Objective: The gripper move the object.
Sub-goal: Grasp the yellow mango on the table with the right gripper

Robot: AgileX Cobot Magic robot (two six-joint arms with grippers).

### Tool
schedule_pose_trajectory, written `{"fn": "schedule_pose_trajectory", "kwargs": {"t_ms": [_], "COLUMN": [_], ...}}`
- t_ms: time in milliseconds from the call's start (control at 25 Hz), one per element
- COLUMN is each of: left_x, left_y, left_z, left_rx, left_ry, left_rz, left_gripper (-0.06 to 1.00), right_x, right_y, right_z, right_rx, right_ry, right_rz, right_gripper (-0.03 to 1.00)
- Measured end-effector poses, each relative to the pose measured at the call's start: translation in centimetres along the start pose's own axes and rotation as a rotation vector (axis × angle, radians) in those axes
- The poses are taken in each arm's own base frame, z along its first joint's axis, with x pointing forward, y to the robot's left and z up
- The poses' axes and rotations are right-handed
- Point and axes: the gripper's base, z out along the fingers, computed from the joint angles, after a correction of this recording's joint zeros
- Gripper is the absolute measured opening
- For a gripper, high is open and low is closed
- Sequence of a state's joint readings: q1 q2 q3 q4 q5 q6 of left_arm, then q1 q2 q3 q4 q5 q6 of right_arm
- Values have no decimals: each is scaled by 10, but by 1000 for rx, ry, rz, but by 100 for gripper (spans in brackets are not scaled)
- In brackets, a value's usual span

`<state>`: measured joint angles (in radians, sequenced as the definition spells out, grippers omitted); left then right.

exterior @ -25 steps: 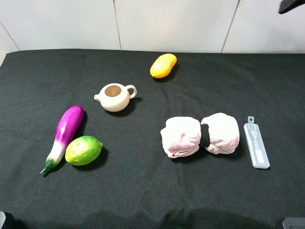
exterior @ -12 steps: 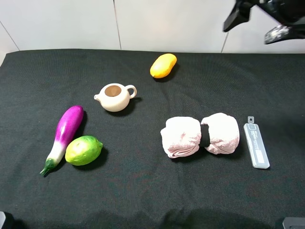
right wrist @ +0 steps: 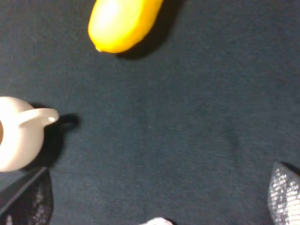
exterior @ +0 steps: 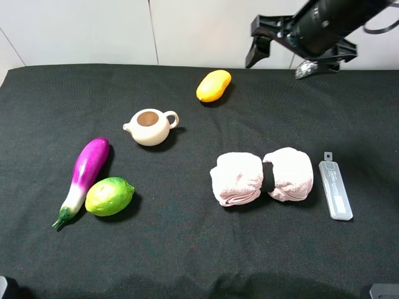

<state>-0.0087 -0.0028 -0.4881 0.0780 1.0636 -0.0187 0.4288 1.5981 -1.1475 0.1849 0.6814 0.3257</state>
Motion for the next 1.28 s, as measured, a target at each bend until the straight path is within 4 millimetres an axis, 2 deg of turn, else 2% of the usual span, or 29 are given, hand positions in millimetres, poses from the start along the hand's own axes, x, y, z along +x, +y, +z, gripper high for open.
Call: {"fn": "schedule_pose_trajectory", "kwargs": {"t_ms": [240, 840, 1280], "left_x": [0, 0, 0], "left_y": [0, 0, 0], "left_z": [0, 0, 0], "left_rx": [0, 0, 0], "left_ry": [0, 0, 0], "left_rz": [0, 0, 0], "left_gripper": [79, 79, 79], "right_x": [-17, -70, -93], "right_y": [19, 45, 59], "right_z": [20, 67, 102], "right_rx": [-16, 12, 25], "right_ry": [4, 117, 178], "right_rz": [-16, -19, -35], "right_gripper": [69, 69, 69]}}
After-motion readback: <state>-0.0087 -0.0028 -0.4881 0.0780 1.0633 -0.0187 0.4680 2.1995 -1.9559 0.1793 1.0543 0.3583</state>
